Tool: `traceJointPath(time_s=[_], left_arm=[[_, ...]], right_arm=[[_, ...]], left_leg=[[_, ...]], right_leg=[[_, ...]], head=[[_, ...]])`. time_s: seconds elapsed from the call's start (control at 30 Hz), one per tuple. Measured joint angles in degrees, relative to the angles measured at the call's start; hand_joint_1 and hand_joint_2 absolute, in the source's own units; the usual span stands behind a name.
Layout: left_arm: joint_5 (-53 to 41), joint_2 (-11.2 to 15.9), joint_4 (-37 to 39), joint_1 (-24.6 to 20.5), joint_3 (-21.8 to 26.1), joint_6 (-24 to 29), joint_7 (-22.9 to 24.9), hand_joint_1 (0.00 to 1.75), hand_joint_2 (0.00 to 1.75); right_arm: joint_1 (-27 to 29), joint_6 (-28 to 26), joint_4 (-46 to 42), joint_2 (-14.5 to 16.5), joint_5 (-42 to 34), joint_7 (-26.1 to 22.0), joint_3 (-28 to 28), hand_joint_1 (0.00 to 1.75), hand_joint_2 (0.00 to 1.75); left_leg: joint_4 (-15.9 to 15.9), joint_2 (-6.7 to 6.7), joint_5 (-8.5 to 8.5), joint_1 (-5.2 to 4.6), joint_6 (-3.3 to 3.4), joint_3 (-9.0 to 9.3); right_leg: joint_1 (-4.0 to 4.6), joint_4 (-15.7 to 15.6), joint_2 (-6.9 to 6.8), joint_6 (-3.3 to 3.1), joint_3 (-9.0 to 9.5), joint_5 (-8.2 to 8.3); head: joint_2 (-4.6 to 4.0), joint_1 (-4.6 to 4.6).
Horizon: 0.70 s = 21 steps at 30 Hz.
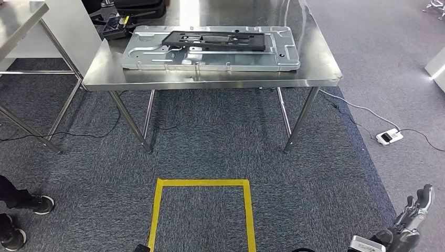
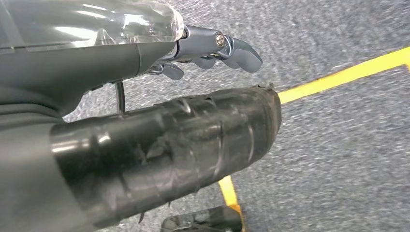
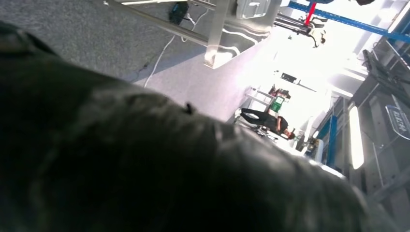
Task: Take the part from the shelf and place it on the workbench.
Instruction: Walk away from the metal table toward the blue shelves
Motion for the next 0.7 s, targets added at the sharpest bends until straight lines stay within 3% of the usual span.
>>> traceJointPath(time_s=[0.03,0.1,0.17,0.23,0.27,0.33,0.4,0.43,0.47,0.5,0.57,0.63,0.7], left_arm=[[-0.01,0.00,0.00,-0.03,0.03,0.00,0.00,0.00,0.00],[-0.04,0.00,0.00,-0.14,0.09,0.01,-0.01,0.00,0.00],[-0.06,0.01,0.00,-0.14,0.19,0.04,-0.03,0.00,0.00],[-0.06,0.03,0.00,-0.04,0.30,0.07,-0.05,0.00,0.00],[-0.06,0.03,0.00,-0.05,0.33,0.07,-0.07,0.00,0.00],[-0.06,0.03,0.00,-0.13,0.36,0.08,-0.09,0.00,0.00],[-0.06,0.04,0.00,-0.12,0.37,0.09,-0.09,0.00,0.00],[-0.06,0.04,0.00,-0.10,0.38,0.09,-0.09,0.00,0.00],[-0.06,0.04,0.00,-0.10,0.38,0.09,-0.09,0.00,0.00],[-0.06,0.04,0.00,-0.10,0.39,0.09,-0.09,0.00,0.00],[-0.06,0.03,0.00,-0.11,0.41,0.09,-0.09,0.00,0.00],[-0.06,0.01,0.00,-0.13,0.42,0.09,-0.10,0.00,0.00],[-0.05,-0.01,0.00,-0.12,0.42,0.08,-0.13,0.00,0.00]], right_arm=[[0.04,0.00,0.00,0.03,-0.07,-0.05,-0.13,0.00,0.00],[0.09,0.00,0.00,0.10,-0.14,-0.29,-0.36,0.00,0.00],[0.11,0.00,0.00,0.17,-0.20,-0.60,-0.56,0.00,0.00],[0.18,0.00,-0.01,0.20,-0.22,-0.77,-0.74,0.00,0.00],[0.26,0.00,-0.02,0.21,-0.23,-0.79,-0.85,0.00,0.00],[0.38,0.00,-0.02,0.21,-0.24,-0.80,-1.05,0.00,0.00],[0.44,0.00,-0.01,0.21,-0.25,-0.80,-1.24,0.00,0.00],[0.46,0.00,0.00,0.21,-0.26,-0.80,-1.36,0.00,0.00],[0.48,0.00,0.00,0.21,-0.26,-0.80,-1.49,0.00,0.00],[0.49,0.00,0.00,0.21,-0.26,-0.80,-1.57,0.00,0.00],[0.47,0.00,0.00,0.21,-0.27,-0.80,-1.65,0.00,0.00],[0.45,0.00,0.00,0.21,-0.32,-0.78,-1.75,0.00,0.00],[0.51,0.01,0.00,0.21,-0.42,-0.72,-1.91,0.00,0.00]], left_leg=[[-3.38,0.00,1.63,0.07,-0.01,2.60],[-10.88,-0.10,2.54,-0.06,0.29,7.55],[-14.12,-0.22,1.93,-0.37,0.87,9.06],[-14.42,-0.11,2.58,-0.37,1.74,8.43],[-14.54,0.01,3.10,-0.29,2.26,8.07],[-14.73,0.27,4.28,-0.15,3.12,6.97],[-14.62,0.38,5.33,-0.27,3.44,5.55],[-14.51,0.45,5.83,-0.32,3.45,4.86],[-14.36,0.50,6.30,-0.36,3.41,4.15],[-14.14,0.52,6.72,-0.38,3.35,3.46],[-13.60,0.48,7.41,-0.42,3.07,2.20],[-13.12,0.41,7.99,-0.54,2.54,1.38],[-13.09,0.41,8.72,-0.55,1.86,1.01]], right_leg=[[-0.05,0.47,0.01,0.21,-0.70,0.28],[-0.02,1.40,0.02,0.79,-1.76,0.77],[0.03,1.78,-0.02,1.48,-2.19,1.41],[-0.04,1.82,0.03,2.20,-2.33,1.90],[-0.12,2.36,0.14,2.49,-2.61,1.14],[-0.29,6.38,0.37,2.92,-3.92,-3.32],[-0.32,13.24,0.41,3.29,-5.59,-8.37],[-0.33,15.85,0.41,3.40,-5.88,-9.27],[-0.34,16.84,0.41,3.45,-5.37,-8.85],[-0.34,15.75,0.40,3.40,-3.85,-7.46],[-0.26,8.46,0.42,2.97,1.66,-4.88],[0.02,1.41,0.45,2.41,6.08,-4.76],[0.34,-0.61,0.47,1.88,6.76,-5.07]], head=[[0.00,-0.01],[0.00,0.01],[0.00,0.05],[-0.01,0.07],[-0.01,0.08],[-0.01,0.09],[-0.01,0.10],[-0.01,0.10],[-0.01,0.09],[-0.01,0.09],[-0.01,0.09],[-0.01,0.07],[0.00,0.05]])
